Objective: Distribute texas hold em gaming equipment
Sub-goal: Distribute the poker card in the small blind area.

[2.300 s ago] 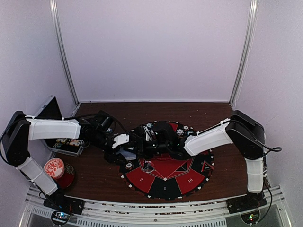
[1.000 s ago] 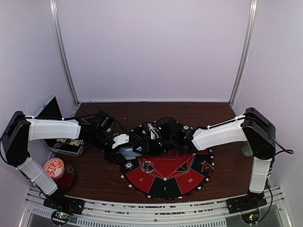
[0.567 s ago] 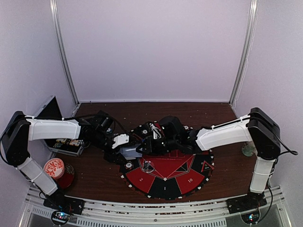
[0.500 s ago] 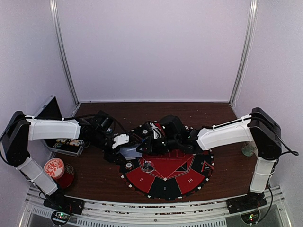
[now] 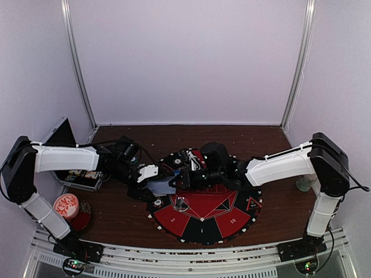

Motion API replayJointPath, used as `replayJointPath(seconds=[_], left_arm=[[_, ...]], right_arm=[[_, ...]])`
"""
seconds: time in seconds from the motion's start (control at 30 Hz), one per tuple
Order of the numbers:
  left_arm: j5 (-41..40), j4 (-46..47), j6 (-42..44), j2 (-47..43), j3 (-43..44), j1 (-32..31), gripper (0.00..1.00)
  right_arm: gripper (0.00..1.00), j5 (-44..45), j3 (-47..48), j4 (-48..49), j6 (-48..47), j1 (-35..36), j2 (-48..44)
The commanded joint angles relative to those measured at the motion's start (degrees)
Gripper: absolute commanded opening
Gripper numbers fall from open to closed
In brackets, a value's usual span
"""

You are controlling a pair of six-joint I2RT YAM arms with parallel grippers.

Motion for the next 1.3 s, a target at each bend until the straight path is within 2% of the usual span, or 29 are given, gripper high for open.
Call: replayJointPath(seconds=[0.0,0.4,0.73,1.03,1.27], left_arm=[[1.42,0.99,0.81,-1.14,-0.16,-0.18,0.43],[1.42,0.93,0.81,-1.26,-0.17,-0.17,0.43],[1.47,0.91,0.81,-1.45,-0.17,-0.18,0.43],[1.44,0.89,0.81,-1.53,-0.26,-0.21,0.43],[1.51,0.83,0.81,-1.53,-0.26,-0.21,0.43]], right_arm=[[0.00,0.70,-1.72,0.90,-0.08,-0.42,-4.49],[0.00,3.69,-7.99,1.05,-0.55,-3.62,-13.01],[0.00,4.64,-15.44,1.31,-0.69,-11.66,-19.12],[0.00,4.55,-20.10,3.88,0.29,-19.24,-20.24],[0.00,5.83,-21.04,6.95,2.78,-21.97,-18.71]])
